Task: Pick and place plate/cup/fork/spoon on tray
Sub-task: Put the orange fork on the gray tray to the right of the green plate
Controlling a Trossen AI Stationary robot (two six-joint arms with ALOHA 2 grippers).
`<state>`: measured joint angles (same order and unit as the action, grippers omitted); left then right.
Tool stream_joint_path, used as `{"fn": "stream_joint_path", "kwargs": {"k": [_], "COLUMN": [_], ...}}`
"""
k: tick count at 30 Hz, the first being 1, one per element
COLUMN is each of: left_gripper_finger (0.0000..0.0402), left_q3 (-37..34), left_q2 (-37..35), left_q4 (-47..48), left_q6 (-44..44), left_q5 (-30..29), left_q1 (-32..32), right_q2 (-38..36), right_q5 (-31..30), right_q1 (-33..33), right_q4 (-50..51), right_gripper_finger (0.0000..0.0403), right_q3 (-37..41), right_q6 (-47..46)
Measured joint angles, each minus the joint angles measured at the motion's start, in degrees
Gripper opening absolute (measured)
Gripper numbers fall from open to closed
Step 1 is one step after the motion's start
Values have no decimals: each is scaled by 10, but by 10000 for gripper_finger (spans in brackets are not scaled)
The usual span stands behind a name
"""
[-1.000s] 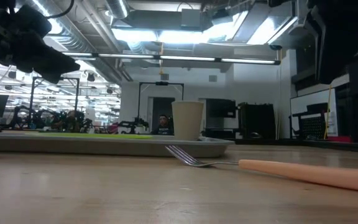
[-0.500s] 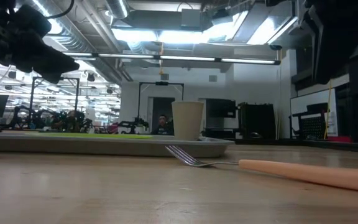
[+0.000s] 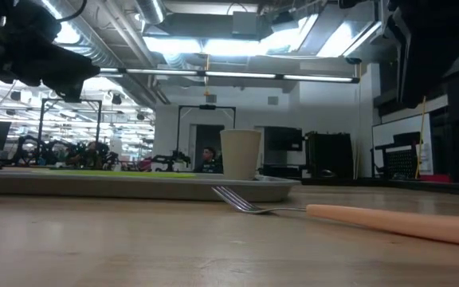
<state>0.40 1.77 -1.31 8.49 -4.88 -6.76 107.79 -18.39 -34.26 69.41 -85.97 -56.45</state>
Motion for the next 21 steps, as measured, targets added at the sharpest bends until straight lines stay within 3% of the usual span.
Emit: {"fn": "stream_joint_path", "kwargs": {"k": [5,21], "left_gripper_finger": [86,86], "left_q3": [1,1], "left_q2": [20,32], "left_q4": [7,8], "left_q6": [0,0], "left_q5": [49,45], "left_q1": [8,39], "right_q2": [0,0], "right_q5": [0,-1], "right_q1": [1,1], "right_q4": [-19,-79], "right_gripper_finger": [60,60], "right_q3": [0,0], "right_q6": [0,0]}}
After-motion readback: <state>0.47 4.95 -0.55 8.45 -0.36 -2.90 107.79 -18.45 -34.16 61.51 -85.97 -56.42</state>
